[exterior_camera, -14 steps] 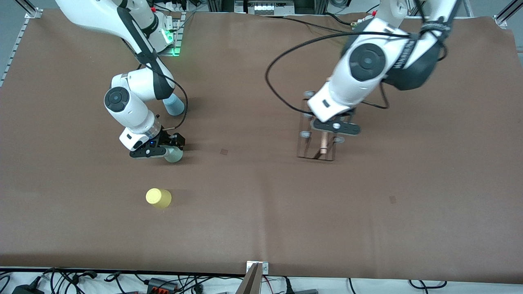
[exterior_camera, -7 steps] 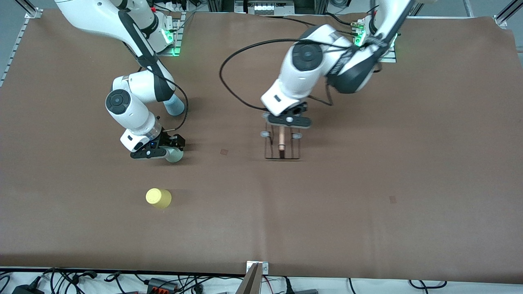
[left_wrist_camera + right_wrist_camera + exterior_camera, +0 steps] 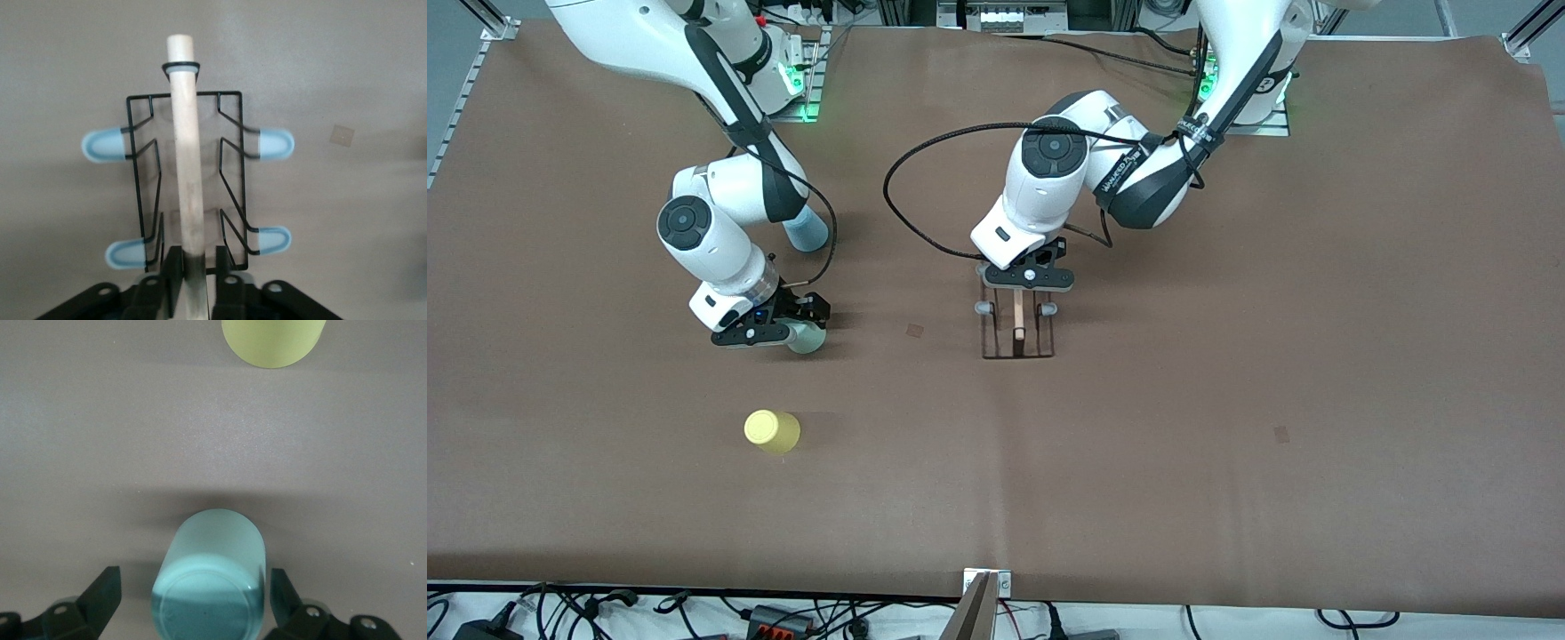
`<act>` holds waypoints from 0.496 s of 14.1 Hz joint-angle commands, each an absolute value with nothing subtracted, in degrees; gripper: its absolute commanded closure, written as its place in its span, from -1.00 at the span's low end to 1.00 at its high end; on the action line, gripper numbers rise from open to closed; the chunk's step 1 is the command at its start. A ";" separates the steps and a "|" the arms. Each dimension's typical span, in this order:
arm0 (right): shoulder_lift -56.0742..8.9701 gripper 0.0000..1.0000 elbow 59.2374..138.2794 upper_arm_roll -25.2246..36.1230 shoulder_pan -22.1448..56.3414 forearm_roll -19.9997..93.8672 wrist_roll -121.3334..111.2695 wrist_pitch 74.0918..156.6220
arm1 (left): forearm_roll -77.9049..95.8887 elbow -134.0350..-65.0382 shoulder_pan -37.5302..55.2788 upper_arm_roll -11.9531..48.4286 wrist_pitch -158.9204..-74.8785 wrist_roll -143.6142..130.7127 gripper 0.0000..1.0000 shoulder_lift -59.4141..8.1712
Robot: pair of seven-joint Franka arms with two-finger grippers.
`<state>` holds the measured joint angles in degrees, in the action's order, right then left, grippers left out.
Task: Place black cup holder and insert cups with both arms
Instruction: 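Set the rack down mid-table with the left gripper and release it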
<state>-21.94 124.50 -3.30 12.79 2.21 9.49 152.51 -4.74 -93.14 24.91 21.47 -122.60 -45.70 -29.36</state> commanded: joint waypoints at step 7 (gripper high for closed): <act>-19.61 0.64 123.49 -2.81 12.66 1.76 8.79 146.89 | -7.82 -87.20 19.35 21.27 -101.65 -33.88 -1.00 -22.07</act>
<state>-21.42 124.13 -2.95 12.76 2.11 9.38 150.37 -6.85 -88.94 22.49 21.09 -110.02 -40.81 -25.57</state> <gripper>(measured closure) 0.335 0.026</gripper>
